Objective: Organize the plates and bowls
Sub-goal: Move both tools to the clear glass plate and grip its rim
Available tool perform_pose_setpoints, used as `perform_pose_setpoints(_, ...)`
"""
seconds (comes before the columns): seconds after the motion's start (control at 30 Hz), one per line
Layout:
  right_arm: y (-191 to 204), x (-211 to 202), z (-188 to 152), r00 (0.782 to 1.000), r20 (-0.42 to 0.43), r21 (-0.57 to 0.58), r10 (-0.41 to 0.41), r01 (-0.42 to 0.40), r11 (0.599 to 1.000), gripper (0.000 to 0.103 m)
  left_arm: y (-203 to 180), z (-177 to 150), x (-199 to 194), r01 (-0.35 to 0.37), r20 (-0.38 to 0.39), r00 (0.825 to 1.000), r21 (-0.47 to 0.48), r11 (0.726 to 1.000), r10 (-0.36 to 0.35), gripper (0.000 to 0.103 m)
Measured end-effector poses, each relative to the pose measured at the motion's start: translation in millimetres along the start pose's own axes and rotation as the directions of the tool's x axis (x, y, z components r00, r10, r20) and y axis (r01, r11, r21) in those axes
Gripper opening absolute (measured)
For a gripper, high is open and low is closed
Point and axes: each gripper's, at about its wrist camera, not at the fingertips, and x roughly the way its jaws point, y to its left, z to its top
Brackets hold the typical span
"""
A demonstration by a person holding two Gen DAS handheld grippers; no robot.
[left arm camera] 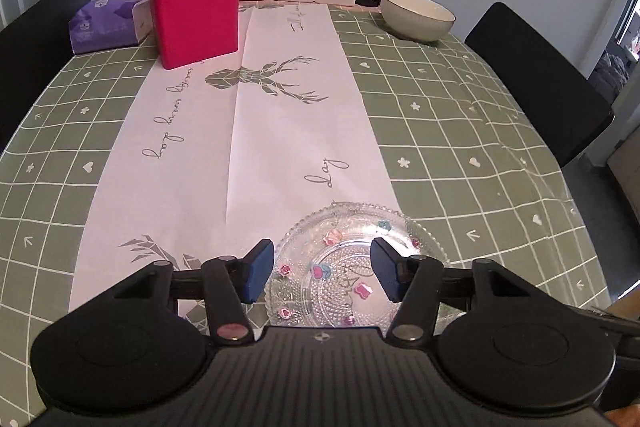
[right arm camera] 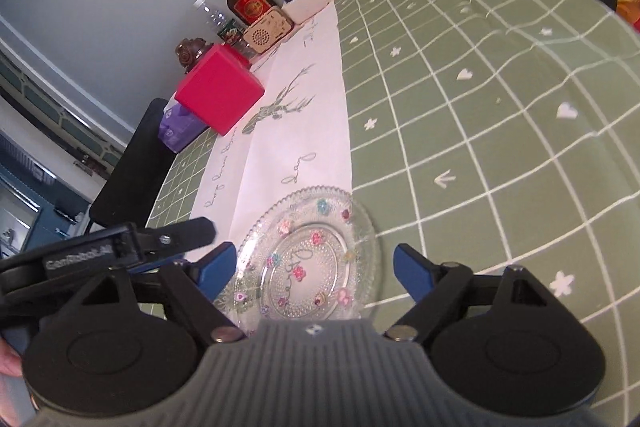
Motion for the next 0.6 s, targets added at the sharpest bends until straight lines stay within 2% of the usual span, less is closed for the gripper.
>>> perform_pose_setpoints(0.07, -8.9, 3.8, -1.5, 1.000, -0.002, 0.035, 0.018, -0.018, 0.999, 0.069, 3.0, -5.1, 5.9, 0.007, -0.003, 1.000, -0.024, 1.000, -0.007, 0.066)
perform_pose_setpoints(0.27, -33.9, 8.7, -11.1, 0.993, 0.022, 0.132, 0.116, -0.118, 0.984, 0.066, 12.4, -11.0, 23.0, 0.009, -0.029, 1.000, -0.085, 0.996, -0.012, 0.065)
perform_pose_setpoints(0.5, -39.6, 8.8, -10.9, 0.990, 0.014, 0.144, 0.144, -0.144, 0.979, 0.061, 30.6, -18.8, 34.4, 0.008, -0.050, 0.999, -0.191, 0.981, -0.018, 0.065)
perform_pose_setpoints(0.6, -38.4, 10.2, -10.7, 0.988, 0.002, 0.129, 0.154, -0.153, 0.980, 0.061, 39.9, -22.8, 35.4, 0.027, -0.030, 0.999, -0.235, 0.972, -0.035, 0.065)
